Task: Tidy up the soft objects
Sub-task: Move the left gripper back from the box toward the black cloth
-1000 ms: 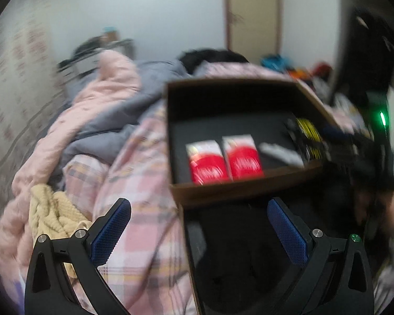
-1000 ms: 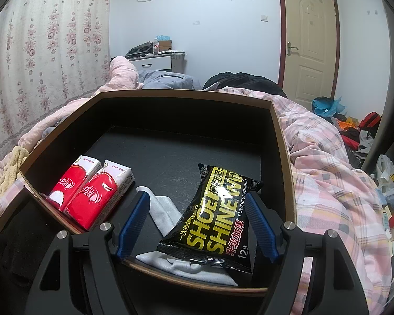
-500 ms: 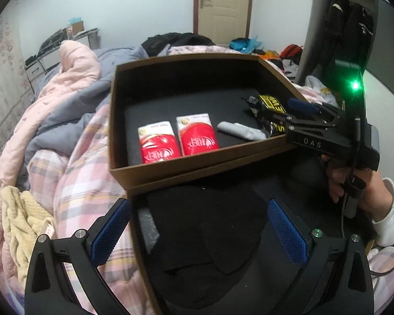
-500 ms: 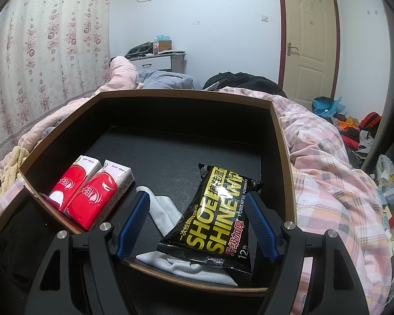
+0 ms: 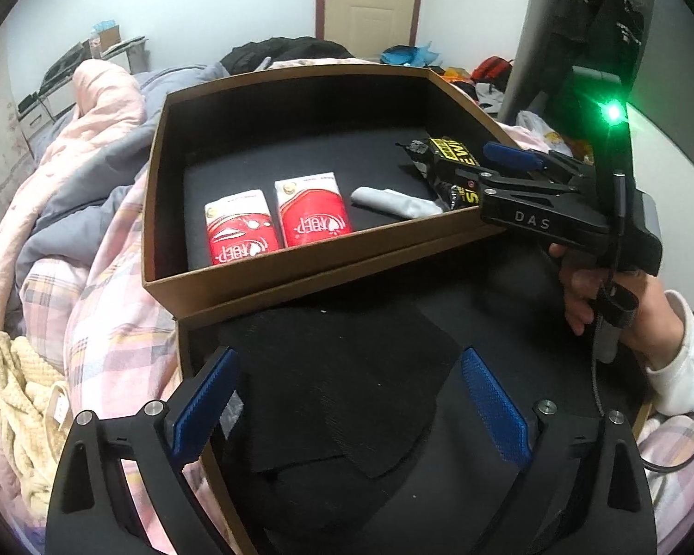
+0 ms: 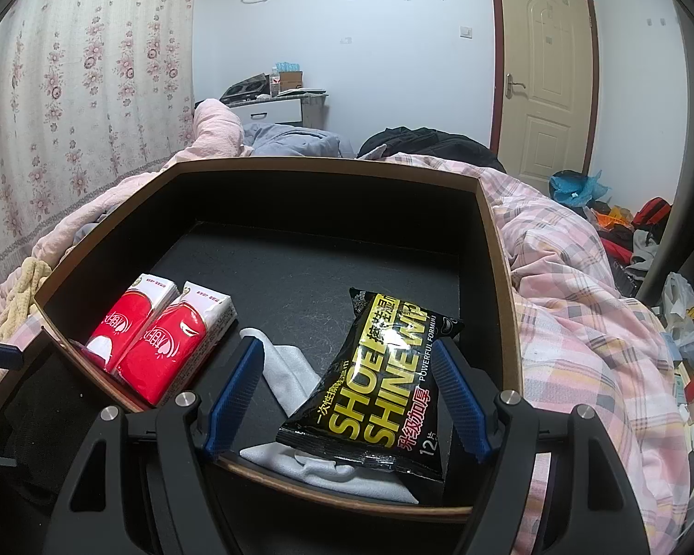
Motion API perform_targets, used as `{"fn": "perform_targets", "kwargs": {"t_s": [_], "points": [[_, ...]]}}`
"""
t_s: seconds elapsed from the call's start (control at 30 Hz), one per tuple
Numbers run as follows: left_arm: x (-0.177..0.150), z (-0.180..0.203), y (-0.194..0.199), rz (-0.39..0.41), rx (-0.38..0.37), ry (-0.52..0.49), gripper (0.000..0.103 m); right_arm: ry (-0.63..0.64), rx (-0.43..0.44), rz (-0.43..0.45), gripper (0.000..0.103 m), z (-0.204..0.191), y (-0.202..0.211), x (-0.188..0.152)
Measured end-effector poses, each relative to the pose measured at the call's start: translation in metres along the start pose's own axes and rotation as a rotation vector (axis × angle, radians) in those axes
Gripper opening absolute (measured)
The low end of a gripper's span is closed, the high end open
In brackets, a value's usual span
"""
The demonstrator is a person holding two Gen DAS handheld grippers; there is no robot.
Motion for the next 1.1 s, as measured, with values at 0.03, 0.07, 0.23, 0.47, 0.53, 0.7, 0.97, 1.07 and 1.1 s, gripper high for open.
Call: {"fn": "perform_targets", "kwargs": {"t_s": [0.03, 0.07, 0.23, 0.47, 0.53, 0.7, 0.97, 1.07, 1.1], "points": [[-0.001, 0.0, -0.002, -0.006, -0.003, 0.003, 0.096, 0.0, 0.0, 0.0, 0.073, 0.0, 0.0, 0.0], [-0.002, 0.0, -0.005, -0.019, -0.006, 0.006, 0.096, 0.0, 0.0, 0.0, 0.073, 0.0, 0.0, 0.0], [-0.011, -0.001, -0.021, -0.092, 0.001, 0.034, 0.078, 0.0, 0.0, 0.0, 0.073, 0.0, 0.0, 0.0], [-0.014, -0.008, -0.026, -0.107, 0.001, 0.066, 0.043, 0.0, 0.0, 0.0, 0.073, 0.0, 0.0, 0.0], [-0.013, -0.006, -0.026, -0.103, -0.007, 0.061, 0.037, 0.0, 0.0, 0.0, 0.073, 0.0, 0.0, 0.0], [-0.008, -0.006, -0.02, -0.077, -0.016, 0.06, 0.024, 0.0, 0.0, 0.0, 0.073, 0.0, 0.0, 0.0], [0.01, -0.009, 0.005, 0.048, -0.056, 0.094, 0.009, 0.0, 0.0, 0.0, 0.073, 0.0, 0.0, 0.0], [0.016, -0.007, 0.015, 0.087, -0.074, 0.095, 0.007, 0.0, -0.001, 0.0, 0.073, 0.0, 0.0, 0.0], [0.017, -0.006, 0.016, 0.095, -0.075, 0.093, 0.006, 0.0, 0.0, 0.0, 0.073, 0.0, 0.0, 0.0]]}}
Point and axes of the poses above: each gripper's, at about its wrist camera, not at the fingertips, and y roughly against the way its jaws point, z to its right, x to its top, the point moved 9 cm from there along -y, roughly the way its jaws point, and after that the axes turned 10 degrees about -x, right-handed, at the moved point
